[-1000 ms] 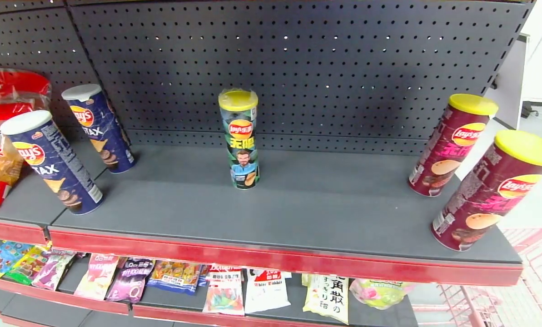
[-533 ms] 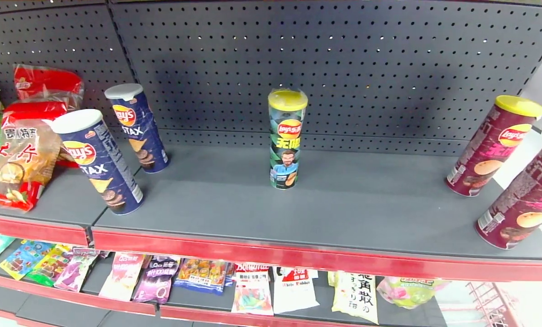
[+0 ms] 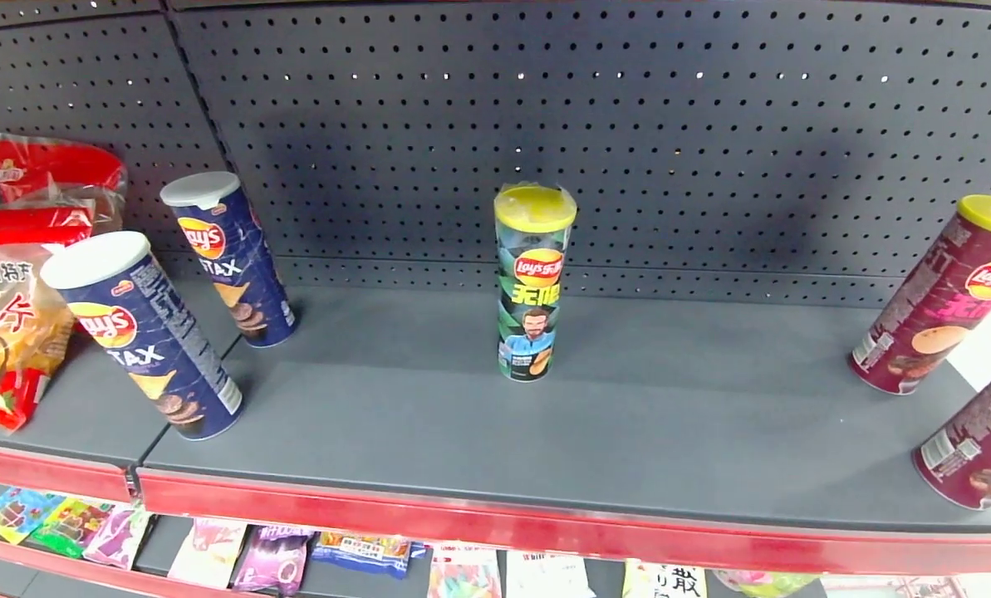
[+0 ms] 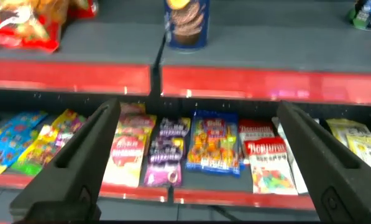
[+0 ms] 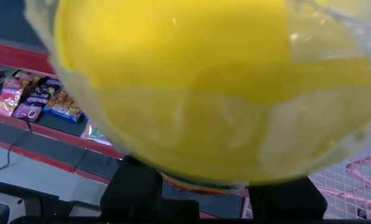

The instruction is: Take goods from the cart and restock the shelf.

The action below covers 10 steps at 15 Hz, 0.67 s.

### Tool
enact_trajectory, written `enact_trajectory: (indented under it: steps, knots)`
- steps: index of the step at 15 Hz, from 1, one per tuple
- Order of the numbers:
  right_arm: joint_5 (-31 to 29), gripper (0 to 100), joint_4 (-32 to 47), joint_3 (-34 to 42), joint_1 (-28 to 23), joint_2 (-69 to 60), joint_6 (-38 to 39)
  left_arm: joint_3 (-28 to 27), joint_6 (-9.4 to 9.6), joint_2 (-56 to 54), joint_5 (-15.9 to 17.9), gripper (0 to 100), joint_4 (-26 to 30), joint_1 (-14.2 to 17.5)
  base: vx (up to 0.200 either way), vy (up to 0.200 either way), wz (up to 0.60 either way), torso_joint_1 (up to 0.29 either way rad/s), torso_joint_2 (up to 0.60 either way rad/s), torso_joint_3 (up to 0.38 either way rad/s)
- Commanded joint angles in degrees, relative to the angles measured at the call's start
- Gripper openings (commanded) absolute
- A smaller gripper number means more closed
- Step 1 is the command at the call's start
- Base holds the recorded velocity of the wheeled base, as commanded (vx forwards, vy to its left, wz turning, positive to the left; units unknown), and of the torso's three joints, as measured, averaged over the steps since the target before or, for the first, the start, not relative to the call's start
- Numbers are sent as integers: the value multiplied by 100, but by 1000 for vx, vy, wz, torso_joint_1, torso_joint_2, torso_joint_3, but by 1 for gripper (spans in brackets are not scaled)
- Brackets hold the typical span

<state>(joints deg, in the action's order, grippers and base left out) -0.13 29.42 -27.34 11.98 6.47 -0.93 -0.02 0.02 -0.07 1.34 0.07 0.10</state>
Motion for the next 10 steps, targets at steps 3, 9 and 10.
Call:
enact_trajectory:
  steps: [3, 9, 10]
  knots:
    - [-31, 0, -6, 62, 94, -23, 5, 2, -11, 7, 7, 100, 1, -1, 0, 0, 0, 0, 0, 0]
    - [-382, 0, -103, 168, 577, -76, -417, 2, -11, 7, 7, 100, 1, -1, 0, 0, 0, 0, 0, 0]
    - [-408, 0, -85, 177, 639, -85, -487, 2, -11, 7, 7, 100, 1, -1, 0, 0, 0, 0, 0, 0]
